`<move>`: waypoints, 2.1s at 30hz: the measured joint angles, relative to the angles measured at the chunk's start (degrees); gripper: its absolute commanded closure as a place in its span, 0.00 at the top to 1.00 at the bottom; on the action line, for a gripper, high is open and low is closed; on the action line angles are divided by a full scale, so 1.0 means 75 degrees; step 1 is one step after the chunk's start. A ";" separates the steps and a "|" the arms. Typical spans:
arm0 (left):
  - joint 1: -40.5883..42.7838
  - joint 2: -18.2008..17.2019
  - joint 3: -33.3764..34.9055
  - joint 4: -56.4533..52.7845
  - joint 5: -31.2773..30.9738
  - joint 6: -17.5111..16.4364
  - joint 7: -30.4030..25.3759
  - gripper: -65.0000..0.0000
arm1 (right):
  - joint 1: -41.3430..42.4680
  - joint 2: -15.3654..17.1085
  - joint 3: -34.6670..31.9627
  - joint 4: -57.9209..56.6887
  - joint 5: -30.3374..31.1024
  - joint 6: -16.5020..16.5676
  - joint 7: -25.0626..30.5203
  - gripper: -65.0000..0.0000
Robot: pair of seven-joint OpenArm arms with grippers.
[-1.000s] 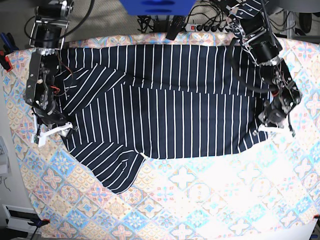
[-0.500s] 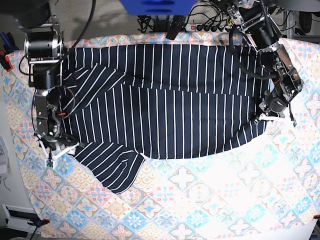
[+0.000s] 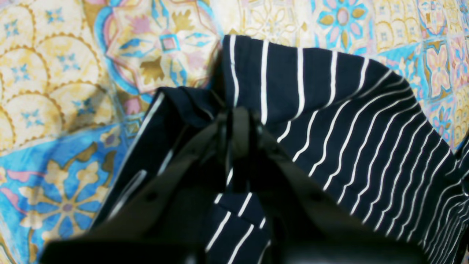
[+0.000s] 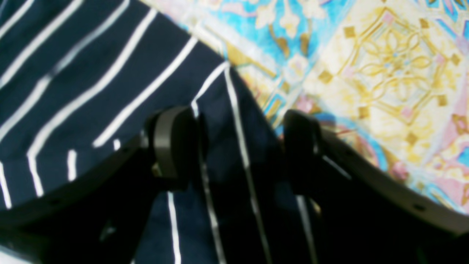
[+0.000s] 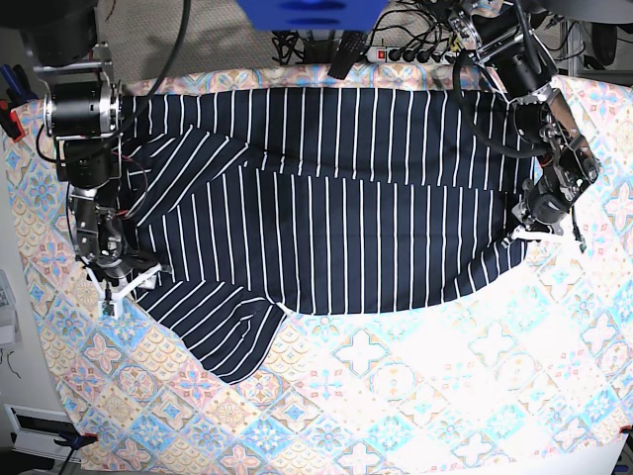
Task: Fold the T-shirt properly
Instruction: 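Lift the grasped edges and fold them over toward the collar, then regrasp the shirt's hem edge with both grippers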
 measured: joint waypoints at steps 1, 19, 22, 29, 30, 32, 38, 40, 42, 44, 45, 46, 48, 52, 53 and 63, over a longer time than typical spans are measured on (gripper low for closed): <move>-0.0003 0.0000 0.0000 0.0000 0.0000 -0.0003 -0.0003 0.00 | 0.0029 0.0003 -0.0216 -0.0160 0.0032 -0.0003 0.0268 0.57; 0.0466 0.0134 -0.0032 0.1183 0.0029 0.0041 -0.0017 0.00 | -0.0364 0.0315 0.0437 0.0361 -0.0009 0.1725 0.0251 0.00; 0.0632 0.0233 0.0029 0.1489 -0.0038 -0.0032 0.0023 0.00 | -0.0863 0.0554 0.0519 0.1288 -0.0017 0.1705 0.0087 0.00; 0.1268 0.0216 -0.0003 0.2229 0.0006 0.0017 0.0035 0.00 | -0.1647 0.0755 0.0525 0.2920 -0.0026 0.1751 -0.0300 0.00; 0.1376 0.0216 -0.0003 0.2416 -0.0050 0.0003 0.0026 0.00 | -0.1795 0.0804 0.0522 0.3121 -0.0020 0.1734 -0.0303 0.00; 0.1635 0.0216 0.0006 0.2722 -0.0455 0.0003 0.0020 0.00 | -0.2177 0.0886 0.0667 0.3558 -0.0038 0.1743 -0.0353 0.00; 0.2314 0.0189 -0.0029 0.3150 -0.0717 0.0009 0.0038 0.00 | -0.3182 0.0938 0.1769 0.4625 -0.0032 0.1763 -0.0784 0.00; 0.2328 0.0192 -0.0015 0.3147 -0.0755 0.0015 0.0032 0.00 | -0.3375 0.0941 0.1999 0.4878 -0.0017 0.1746 -0.0848 0.00; 0.2299 0.0187 -0.0017 0.3147 -0.0769 -0.0003 0.0017 0.00 | -0.3509 0.0947 0.2057 0.5062 -0.0026 0.1734 -0.0874 0.00; 0.2235 0.0189 -0.0017 0.3054 -0.0766 -0.0009 -0.0003 0.00 | -0.3550 0.0938 0.2052 0.5077 -0.0009 0.1754 -0.0868 0.00; 0.2104 0.0192 -0.0023 0.2891 -0.0743 -0.0003 0.0000 0.01 | -0.3550 0.0930 0.2049 0.5068 -0.0009 0.1746 -0.0871 0.00; 0.1883 0.0187 -0.0026 0.2643 -0.0702 0.0082 0.0003 0.05 | -0.3547 0.0933 0.2037 0.5053 -0.0006 0.1763 -0.0854 0.00; 0.1317 -0.0012 0.0003 0.1944 -0.0694 0.0038 0.0058 0.15 | -0.3520 0.0915 0.2040 0.4960 -0.0015 0.1749 -0.0825 0.00; 0.0114 -0.0268 -0.0029 0.0178 -0.0676 0.0073 -0.0149 0.35 | -0.3296 0.0446 0.2057 0.4823 -0.0015 0.1743 -0.0868 0.00; -0.0125 -0.0318 -0.0026 -0.0254 -0.0705 0.0061 -0.0122 0.39 | -0.3258 0.0382 0.2017 0.4803 -0.0003 0.1830 -0.0868 0.00; -0.1967 -0.0472 0.0032 -0.3206 -0.0685 0.0038 -0.1160 0.59 | -0.3246 0.0388 0.1690 0.4762 -0.0032 0.1725 -0.0831 0.00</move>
